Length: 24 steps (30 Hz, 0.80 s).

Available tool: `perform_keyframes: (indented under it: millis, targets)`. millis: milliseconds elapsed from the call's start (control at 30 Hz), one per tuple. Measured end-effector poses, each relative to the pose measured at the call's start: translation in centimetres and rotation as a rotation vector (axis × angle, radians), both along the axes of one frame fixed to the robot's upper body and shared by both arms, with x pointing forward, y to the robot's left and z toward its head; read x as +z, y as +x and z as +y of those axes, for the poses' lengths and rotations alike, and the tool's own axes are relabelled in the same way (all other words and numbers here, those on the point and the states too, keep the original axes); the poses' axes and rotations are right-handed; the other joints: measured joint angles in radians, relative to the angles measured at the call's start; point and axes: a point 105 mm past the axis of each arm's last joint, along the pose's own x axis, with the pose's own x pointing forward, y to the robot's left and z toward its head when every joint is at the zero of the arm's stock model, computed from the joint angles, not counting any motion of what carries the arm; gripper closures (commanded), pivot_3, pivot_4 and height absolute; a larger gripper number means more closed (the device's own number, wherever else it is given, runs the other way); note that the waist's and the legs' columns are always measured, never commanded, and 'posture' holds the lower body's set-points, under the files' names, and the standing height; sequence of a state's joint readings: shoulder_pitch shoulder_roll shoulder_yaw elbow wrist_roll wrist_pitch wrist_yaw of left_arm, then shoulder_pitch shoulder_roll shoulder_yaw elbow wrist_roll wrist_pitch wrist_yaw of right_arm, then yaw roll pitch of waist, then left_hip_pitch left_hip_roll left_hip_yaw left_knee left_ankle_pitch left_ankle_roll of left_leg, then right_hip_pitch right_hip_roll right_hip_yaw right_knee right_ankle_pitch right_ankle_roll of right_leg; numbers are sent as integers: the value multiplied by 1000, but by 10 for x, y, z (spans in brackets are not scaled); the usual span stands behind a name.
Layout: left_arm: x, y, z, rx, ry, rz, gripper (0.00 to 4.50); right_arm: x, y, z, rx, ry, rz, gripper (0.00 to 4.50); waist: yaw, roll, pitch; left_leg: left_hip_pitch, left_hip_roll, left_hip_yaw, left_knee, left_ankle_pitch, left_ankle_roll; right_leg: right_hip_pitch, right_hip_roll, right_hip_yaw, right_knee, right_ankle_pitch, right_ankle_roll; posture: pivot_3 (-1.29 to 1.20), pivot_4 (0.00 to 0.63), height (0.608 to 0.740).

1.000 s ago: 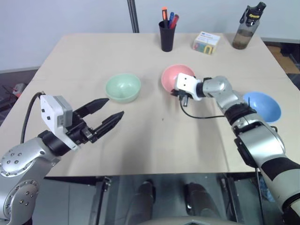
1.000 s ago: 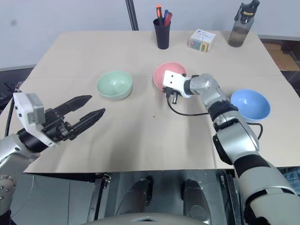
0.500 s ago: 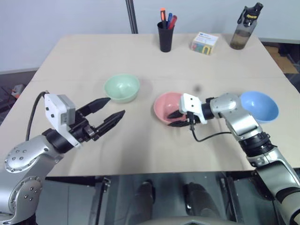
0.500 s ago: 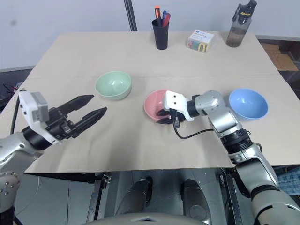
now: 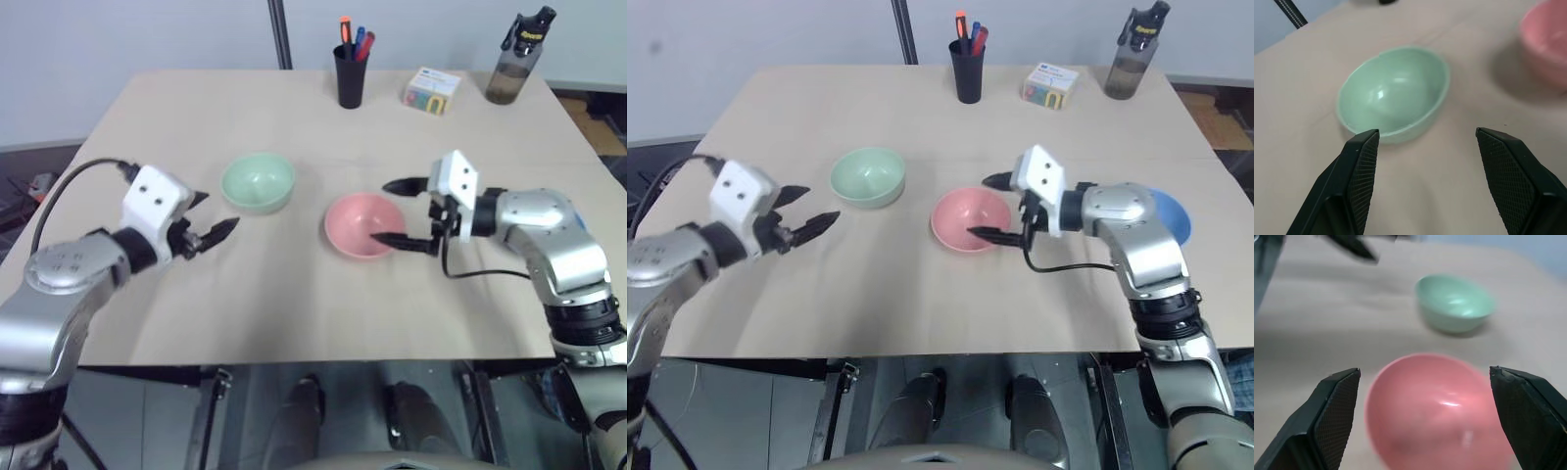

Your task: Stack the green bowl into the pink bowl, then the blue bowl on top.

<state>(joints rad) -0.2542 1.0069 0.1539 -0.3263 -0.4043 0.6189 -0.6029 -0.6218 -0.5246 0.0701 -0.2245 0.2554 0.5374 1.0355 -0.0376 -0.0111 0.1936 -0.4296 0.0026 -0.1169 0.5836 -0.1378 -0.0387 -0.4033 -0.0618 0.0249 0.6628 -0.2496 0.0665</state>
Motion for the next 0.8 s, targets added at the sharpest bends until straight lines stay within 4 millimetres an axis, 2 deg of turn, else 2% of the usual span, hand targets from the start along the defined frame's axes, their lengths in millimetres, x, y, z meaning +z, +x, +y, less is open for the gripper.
perform_keyframes:
  millis: [100,233,267,333,367,400,467,533,700,800]
  targets:
    - [-7,18,-2,-43,109,22,1147,2,4,-4,-58,23,-11,82,-6,0,0,-1,0,1,0,0,0,-1,0,1,0,1,-1,0,150,740]
    - [-26,42,-9,-128,226,71,1147,1,6,-6,-102,31,-21,82,-4,0,0,-3,0,1,-1,0,0,-3,0,1,0,1,-2,0,150,740]
    - [-33,46,-9,-143,262,91,1665,0,6,-7,-108,31,-24,0,-5,0,0,-4,0,2,-1,0,0,-4,0,1,0,1,-2,0,150,740]
    - [-46,57,-12,-185,320,115,2171,-2,6,-9,-128,28,-26,0,-4,0,0,-4,0,2,-1,0,0,-4,0,1,0,1,-2,0,150,740]
    - [-51,61,-14,-206,339,126,2765,-3,6,-10,-139,28,-25,0,-4,0,0,-4,0,2,-1,0,0,-4,0,1,0,1,-2,0,150,740]
    - [-52,62,-14,-211,344,128,2987,-3,6,-10,-141,28,-25,0,-4,0,0,-4,0,2,-1,0,0,-4,0,1,1,1,-2,0,150,740]
    - [-53,66,-19,-245,350,126,3832,-5,5,-12,-152,22,-24,0,-4,0,1,-4,0,2,-1,0,0,-4,0,1,1,1,-1,0,150,740]
    - [-51,68,-22,-264,359,116,4334,-6,3,-13,-159,20,-24,0,-4,0,1,-4,0,2,-1,0,0,-4,0,1,1,1,-1,0,150,740]
    - [-47,64,-35,-361,343,125,4334,-11,3,-19,-194,9,-16,0,-5,-1,1,-4,0,2,-1,0,0,-4,0,1,1,1,-1,0,150,740]
    - [-34,54,-52,-466,306,104,4334,-13,-2,-22,-191,3,-14,0,-4,-1,1,-5,0,2,-1,0,0,-4,0,1,1,1,-2,0,150,740]
